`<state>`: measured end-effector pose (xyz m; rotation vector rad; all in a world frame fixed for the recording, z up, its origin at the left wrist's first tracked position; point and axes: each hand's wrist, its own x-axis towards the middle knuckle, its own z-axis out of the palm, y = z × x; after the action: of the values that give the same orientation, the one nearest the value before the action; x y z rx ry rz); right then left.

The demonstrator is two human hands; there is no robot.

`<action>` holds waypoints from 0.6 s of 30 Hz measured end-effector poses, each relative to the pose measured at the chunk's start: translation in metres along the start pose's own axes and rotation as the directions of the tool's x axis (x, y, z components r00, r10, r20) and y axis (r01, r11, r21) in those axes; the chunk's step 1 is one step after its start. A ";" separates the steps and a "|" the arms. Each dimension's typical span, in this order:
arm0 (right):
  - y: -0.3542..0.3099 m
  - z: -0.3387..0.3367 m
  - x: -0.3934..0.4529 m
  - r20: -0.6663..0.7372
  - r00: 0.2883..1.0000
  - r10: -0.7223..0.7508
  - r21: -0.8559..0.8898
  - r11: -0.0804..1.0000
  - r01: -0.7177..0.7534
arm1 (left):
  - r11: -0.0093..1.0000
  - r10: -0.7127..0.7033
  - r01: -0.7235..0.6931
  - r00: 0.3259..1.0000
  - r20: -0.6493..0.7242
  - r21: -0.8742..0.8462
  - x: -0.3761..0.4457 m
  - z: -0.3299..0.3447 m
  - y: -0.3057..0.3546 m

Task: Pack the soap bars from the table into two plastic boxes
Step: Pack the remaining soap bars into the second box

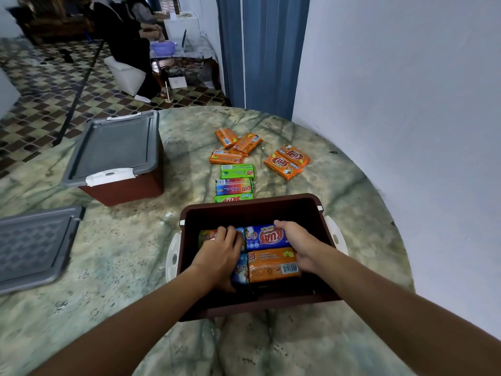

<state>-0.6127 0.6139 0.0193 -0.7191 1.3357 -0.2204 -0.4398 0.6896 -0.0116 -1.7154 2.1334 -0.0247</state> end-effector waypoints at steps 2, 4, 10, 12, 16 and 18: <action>-0.001 -0.004 -0.002 0.035 0.999 -0.040 -0.051 0.998 0.041 | 1.000 0.010 -0.010 1.000 -0.015 0.024 0.001 -0.001 0.000; 0.004 -0.011 -0.005 0.072 0.980 -0.186 -0.366 0.909 0.199 | 1.000 -0.001 0.001 1.000 -0.005 0.019 0.002 0.000 0.001; 0.020 0.013 0.003 0.417 0.813 -0.406 -0.848 -0.495 0.187 | 0.989 0.025 -0.025 1.000 0.004 0.143 0.004 -0.004 0.005; 0.021 0.024 0.007 0.500 0.773 -0.391 -0.763 -0.621 0.179 | 0.986 0.045 -0.042 0.999 -0.012 0.164 0.004 -0.002 0.006; 0.024 0.029 0.017 0.483 0.772 -0.413 -0.756 -0.641 0.130 | 0.984 0.067 -0.066 0.998 0.001 0.166 0.011 0.007 0.001; 0.024 0.028 0.019 0.485 0.773 -0.408 -0.748 -0.651 0.126 | 0.978 0.090 -0.089 0.996 0.001 0.190 0.013 0.009 0.001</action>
<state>-0.5875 0.6323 -0.0085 -3.0566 0.9362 0.6867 -0.4399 0.6799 -0.0238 -1.5119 2.1364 -0.2035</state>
